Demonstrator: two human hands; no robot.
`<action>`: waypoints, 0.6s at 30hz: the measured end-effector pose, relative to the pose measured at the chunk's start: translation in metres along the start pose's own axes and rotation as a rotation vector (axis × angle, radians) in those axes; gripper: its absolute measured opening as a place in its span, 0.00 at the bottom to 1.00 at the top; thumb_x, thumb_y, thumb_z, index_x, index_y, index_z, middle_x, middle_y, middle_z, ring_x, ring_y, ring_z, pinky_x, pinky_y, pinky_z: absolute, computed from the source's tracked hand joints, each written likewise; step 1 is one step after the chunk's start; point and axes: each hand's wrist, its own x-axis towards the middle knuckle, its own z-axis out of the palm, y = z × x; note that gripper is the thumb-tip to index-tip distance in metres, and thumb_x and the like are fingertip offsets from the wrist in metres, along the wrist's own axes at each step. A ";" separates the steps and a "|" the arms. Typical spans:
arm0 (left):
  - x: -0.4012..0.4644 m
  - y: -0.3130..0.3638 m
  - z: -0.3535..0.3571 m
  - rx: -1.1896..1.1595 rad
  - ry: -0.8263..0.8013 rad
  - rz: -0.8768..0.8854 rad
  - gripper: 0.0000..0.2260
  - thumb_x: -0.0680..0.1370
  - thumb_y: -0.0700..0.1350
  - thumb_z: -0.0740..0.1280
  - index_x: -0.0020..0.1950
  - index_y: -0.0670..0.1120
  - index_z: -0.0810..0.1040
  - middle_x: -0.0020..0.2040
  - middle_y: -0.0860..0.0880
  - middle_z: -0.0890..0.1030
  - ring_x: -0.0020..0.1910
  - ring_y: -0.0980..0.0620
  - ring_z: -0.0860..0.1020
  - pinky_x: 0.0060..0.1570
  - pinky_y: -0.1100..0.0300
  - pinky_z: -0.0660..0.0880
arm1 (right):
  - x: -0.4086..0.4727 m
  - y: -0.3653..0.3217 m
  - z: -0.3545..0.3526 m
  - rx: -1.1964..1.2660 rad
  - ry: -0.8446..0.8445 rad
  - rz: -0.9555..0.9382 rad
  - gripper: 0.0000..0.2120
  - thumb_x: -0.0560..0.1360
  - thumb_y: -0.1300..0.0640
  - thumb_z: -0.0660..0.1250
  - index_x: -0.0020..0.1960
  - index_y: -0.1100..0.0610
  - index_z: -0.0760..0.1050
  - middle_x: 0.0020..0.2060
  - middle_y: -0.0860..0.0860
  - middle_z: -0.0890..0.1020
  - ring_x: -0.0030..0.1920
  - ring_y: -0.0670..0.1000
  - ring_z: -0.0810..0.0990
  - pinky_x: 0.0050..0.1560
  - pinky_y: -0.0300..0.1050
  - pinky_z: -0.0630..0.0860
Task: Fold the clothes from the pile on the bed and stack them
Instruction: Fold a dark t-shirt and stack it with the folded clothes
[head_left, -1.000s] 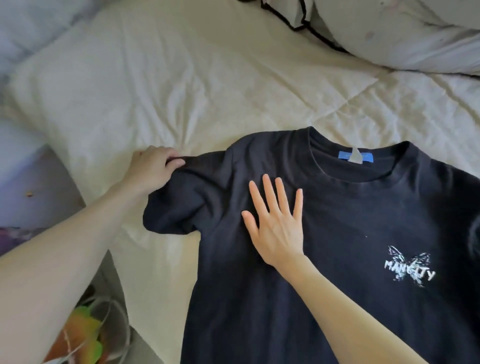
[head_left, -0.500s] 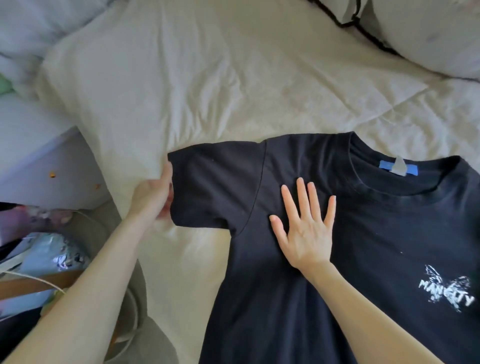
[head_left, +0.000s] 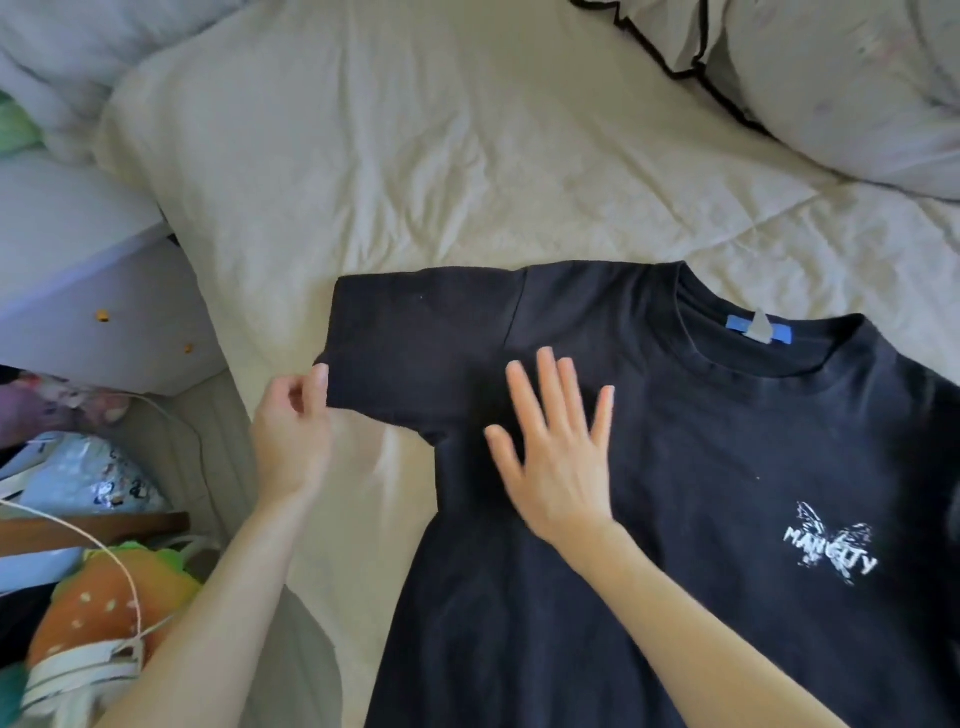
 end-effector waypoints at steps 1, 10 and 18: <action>0.001 -0.002 0.003 -0.062 -0.063 -0.140 0.14 0.81 0.54 0.58 0.47 0.44 0.73 0.41 0.49 0.78 0.45 0.48 0.78 0.49 0.56 0.75 | -0.002 -0.008 0.004 -0.021 -0.031 -0.068 0.28 0.77 0.42 0.52 0.74 0.52 0.62 0.74 0.56 0.62 0.74 0.57 0.59 0.71 0.66 0.52; 0.005 0.033 0.002 -0.563 -0.295 -0.571 0.05 0.74 0.40 0.71 0.44 0.45 0.76 0.43 0.49 0.80 0.43 0.51 0.79 0.40 0.61 0.75 | 0.000 -0.012 0.008 -0.055 -0.320 -0.143 0.28 0.81 0.42 0.49 0.78 0.48 0.46 0.77 0.49 0.45 0.77 0.52 0.41 0.72 0.58 0.34; -0.094 0.089 0.041 0.091 -0.090 0.781 0.09 0.72 0.37 0.72 0.52 0.41 0.81 0.45 0.45 0.77 0.41 0.50 0.75 0.40 0.59 0.73 | -0.066 0.040 -0.086 1.179 -0.122 0.738 0.10 0.80 0.50 0.58 0.56 0.44 0.77 0.56 0.40 0.80 0.58 0.41 0.78 0.60 0.40 0.74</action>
